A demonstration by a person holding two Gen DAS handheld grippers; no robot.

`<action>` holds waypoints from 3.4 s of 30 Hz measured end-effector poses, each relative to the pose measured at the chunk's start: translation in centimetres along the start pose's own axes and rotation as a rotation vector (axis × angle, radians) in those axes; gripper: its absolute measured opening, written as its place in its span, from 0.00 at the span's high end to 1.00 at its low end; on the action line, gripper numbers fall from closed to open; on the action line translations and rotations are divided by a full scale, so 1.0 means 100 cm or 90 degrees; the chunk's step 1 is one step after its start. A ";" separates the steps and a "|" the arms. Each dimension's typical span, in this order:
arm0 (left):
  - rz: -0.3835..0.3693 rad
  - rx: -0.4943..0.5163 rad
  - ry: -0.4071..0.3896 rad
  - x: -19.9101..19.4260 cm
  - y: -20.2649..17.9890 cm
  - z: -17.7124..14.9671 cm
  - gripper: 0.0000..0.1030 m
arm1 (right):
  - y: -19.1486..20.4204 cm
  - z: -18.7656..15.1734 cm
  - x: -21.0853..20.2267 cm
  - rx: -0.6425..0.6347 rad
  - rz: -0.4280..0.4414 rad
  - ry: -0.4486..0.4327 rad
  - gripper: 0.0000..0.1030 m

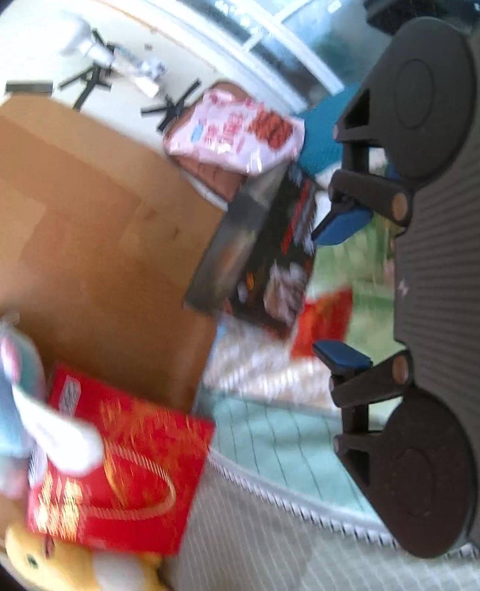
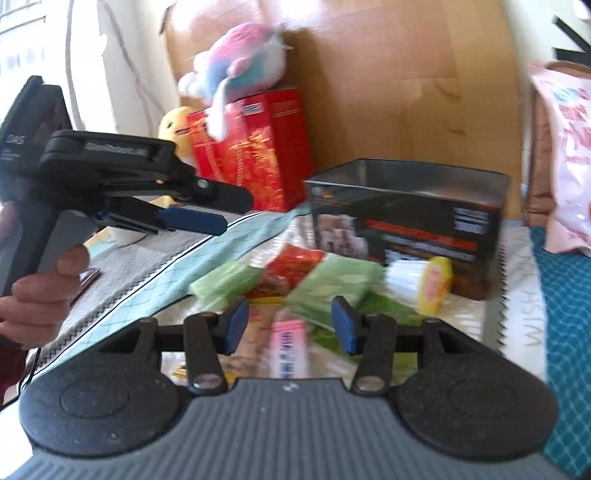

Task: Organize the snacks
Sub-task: 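Move the left gripper back down to the pink stick snack, then grasp the pink UNA stick snack with the left gripper and lift it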

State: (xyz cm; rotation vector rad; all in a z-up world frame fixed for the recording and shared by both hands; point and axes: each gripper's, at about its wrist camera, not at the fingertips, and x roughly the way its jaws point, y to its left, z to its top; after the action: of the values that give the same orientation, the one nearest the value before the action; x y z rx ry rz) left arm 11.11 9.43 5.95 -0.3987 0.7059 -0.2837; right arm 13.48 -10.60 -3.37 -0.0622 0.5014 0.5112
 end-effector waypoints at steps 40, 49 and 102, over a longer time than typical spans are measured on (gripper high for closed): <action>-0.066 0.035 0.000 0.100 -0.046 0.067 0.48 | -0.056 0.075 0.051 -0.005 -0.119 -0.054 0.53; -0.109 0.043 0.029 0.053 -0.039 0.015 0.46 | -0.046 0.028 -0.018 0.041 -0.064 -0.066 0.48; -0.145 0.109 0.124 0.021 -0.067 -0.043 0.53 | 0.004 -0.052 -0.091 -0.044 -0.179 -0.006 0.67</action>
State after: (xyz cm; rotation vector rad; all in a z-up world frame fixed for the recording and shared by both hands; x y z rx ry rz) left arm 8.97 1.56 4.76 -0.2908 0.8209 -0.6007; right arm 4.09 -15.35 -3.61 -0.1944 0.4573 0.2529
